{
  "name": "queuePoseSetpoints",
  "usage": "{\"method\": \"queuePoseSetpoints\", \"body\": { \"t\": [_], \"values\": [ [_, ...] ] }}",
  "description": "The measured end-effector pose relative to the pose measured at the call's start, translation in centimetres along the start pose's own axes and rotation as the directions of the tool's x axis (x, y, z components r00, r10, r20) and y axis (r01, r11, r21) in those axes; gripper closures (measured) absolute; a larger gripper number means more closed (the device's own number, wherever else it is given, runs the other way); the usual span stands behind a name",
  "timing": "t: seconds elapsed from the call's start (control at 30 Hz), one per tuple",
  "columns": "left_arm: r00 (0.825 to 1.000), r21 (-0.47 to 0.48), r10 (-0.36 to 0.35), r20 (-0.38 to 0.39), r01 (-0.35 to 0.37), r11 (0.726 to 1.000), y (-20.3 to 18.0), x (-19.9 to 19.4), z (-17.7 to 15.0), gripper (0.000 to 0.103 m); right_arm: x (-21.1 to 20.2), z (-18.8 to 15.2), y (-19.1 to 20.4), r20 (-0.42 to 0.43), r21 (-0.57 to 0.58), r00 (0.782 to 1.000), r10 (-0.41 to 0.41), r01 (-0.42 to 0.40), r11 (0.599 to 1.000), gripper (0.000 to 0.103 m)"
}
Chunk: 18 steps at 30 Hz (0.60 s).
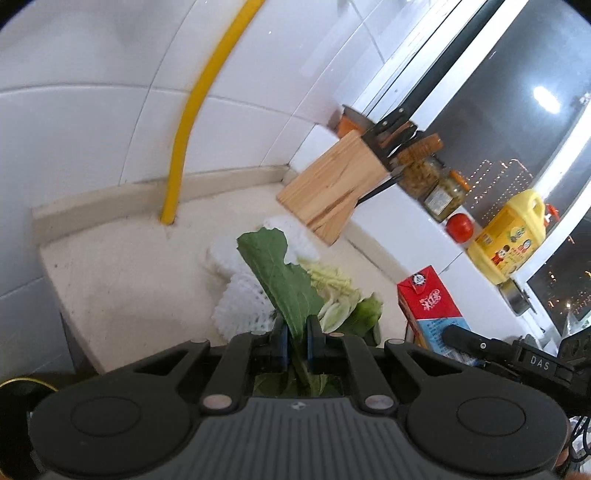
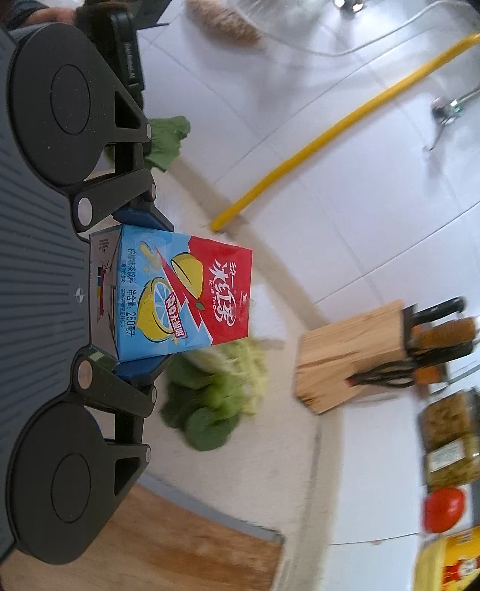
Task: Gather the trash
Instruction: 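Carry the held carton and leaves with both tools down over the black bin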
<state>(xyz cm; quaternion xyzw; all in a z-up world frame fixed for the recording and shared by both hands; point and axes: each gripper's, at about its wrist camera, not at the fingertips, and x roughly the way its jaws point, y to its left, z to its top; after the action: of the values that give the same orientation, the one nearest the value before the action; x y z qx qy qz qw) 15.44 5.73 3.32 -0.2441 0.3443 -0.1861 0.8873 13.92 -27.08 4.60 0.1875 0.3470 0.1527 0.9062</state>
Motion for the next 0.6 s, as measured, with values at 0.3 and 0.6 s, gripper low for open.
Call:
{"method": "queuePoseSetpoints", "body": {
  "t": [0.3, 0.6],
  "values": [
    [0.998, 0.000, -0.019, 0.057, 0.019, 1.000, 0.1, -2.2, 0.6, 0.099, 0.7, -0.4, 2.6, 0.001, -0.025, 0.999, 0.042, -0.042, 0.999, 0.031],
    [0.994, -0.005, -0.001, 0.109, 0.001, 1.000, 1.2, -5.0, 0.6, 0.099, 0.7, -0.4, 5.4, 0.018, -0.060, 0.997, 0.078, -0.077, 0.995, 0.031]
  ]
}}
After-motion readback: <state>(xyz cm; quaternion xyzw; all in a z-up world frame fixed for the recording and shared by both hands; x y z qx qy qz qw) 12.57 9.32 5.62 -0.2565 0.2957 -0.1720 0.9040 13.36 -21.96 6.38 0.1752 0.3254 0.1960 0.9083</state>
